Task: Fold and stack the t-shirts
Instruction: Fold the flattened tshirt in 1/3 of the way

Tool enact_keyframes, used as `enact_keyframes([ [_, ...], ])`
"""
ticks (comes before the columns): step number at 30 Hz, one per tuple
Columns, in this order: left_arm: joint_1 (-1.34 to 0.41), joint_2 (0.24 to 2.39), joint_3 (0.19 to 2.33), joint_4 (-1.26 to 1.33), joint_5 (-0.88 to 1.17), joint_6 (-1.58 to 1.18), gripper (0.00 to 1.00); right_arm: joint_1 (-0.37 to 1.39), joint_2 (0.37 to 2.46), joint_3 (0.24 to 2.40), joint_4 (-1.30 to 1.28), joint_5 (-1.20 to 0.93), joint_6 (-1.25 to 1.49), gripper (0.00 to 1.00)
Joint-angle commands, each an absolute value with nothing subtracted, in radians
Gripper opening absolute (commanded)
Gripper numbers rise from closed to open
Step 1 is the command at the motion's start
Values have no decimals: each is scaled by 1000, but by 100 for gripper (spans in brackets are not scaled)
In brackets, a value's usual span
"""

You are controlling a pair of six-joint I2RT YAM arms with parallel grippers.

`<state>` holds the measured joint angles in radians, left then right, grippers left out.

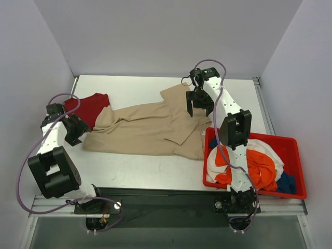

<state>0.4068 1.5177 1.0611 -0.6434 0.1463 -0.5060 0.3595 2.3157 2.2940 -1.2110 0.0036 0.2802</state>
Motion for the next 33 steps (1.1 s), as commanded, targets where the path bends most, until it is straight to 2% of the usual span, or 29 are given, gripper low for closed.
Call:
enact_keyframes([
  [1,411,1424,1011,-726,74,-472,76,373,2186,2244,-1181,-50,296,73],
  [9,429,1414,887,-692,95,-489,75,489,1985,1858,-1000,-213,342,72],
  [20,436,1528,848,-522,158,-528,62,566,1970,1623,-887,-253,388,72],
  [24,446,1568,835,-480,158,-526,46,565,1996,1602,-882,-238,377,71],
  [25,449,1574,825,-473,160,-528,37,566,2000,1597,-879,-236,377,71],
  [27,459,1591,818,-451,166,-528,28,566,2011,1579,-874,-239,377,71],
  [28,462,1597,813,-445,166,-528,16,566,2016,1568,-870,-239,377,71],
  [31,483,1605,796,-428,175,-523,0,568,2029,1525,-853,-244,380,71],
  [33,503,1600,787,-429,181,-515,0,574,2040,1494,-836,-242,380,71],
])
